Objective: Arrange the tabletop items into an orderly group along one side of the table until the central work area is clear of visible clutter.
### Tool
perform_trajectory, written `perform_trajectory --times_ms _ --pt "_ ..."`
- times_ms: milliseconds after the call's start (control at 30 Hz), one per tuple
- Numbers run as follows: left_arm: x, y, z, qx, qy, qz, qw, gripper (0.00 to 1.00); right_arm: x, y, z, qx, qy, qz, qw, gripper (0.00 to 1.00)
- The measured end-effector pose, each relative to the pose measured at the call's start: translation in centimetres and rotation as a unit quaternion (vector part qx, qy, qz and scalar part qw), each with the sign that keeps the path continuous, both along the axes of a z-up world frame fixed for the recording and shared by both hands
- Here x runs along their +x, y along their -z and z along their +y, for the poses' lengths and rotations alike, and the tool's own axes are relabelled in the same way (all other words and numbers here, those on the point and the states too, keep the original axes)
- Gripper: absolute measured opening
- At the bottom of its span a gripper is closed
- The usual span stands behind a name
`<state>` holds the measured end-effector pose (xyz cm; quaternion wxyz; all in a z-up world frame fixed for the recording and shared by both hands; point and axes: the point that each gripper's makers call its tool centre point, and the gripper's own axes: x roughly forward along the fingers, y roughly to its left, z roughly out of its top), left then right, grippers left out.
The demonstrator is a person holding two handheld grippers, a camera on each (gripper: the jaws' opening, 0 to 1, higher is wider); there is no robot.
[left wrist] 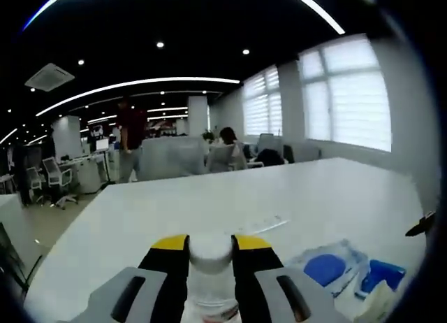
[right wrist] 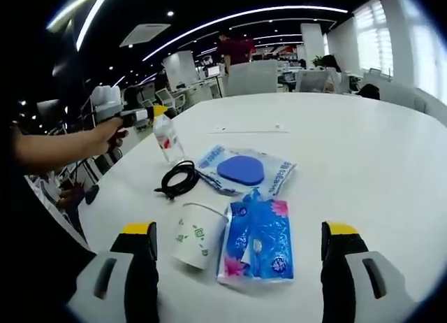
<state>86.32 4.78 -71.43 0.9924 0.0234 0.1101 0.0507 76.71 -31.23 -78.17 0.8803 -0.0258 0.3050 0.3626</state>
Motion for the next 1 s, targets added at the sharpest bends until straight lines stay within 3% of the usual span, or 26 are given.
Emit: perform_trajectory --times_ms 233,367,567,767,933,1000 --pt "0.5 0.4 0.2 0.006 0.024 0.013 0.9996 0.20 0.2 0.0 -0.4 0.002 0.007 0.001 1.0000 0.93" --pt "0.3 0.1 -0.6 0.013 0.043 0.020 0.9988 0.18 0.2 -0.1 -0.5 0.002 0.009 -0.001 1.0000 0.93" --pt "0.5 -0.3 -1.8 0.016 0.104 0.038 0.9937 0.18 0.0 -0.1 -0.8 0.002 0.012 0.000 0.9999 0.93" --pt "0.5 -0.6 -1.1 0.028 0.111 0.049 0.9922 0.18 0.1 -0.1 -1.0 0.002 0.016 -0.001 0.9999 0.93" --pt "0.7 -1.0 0.0 -0.002 0.104 0.043 0.9936 0.18 0.2 -0.1 -0.9 0.003 0.016 -0.001 0.9999 0.93" --pt "0.5 -1.0 -0.5 -0.013 0.105 0.042 0.9935 0.18 0.3 -0.1 -0.9 0.003 0.016 -0.002 0.9999 0.93"
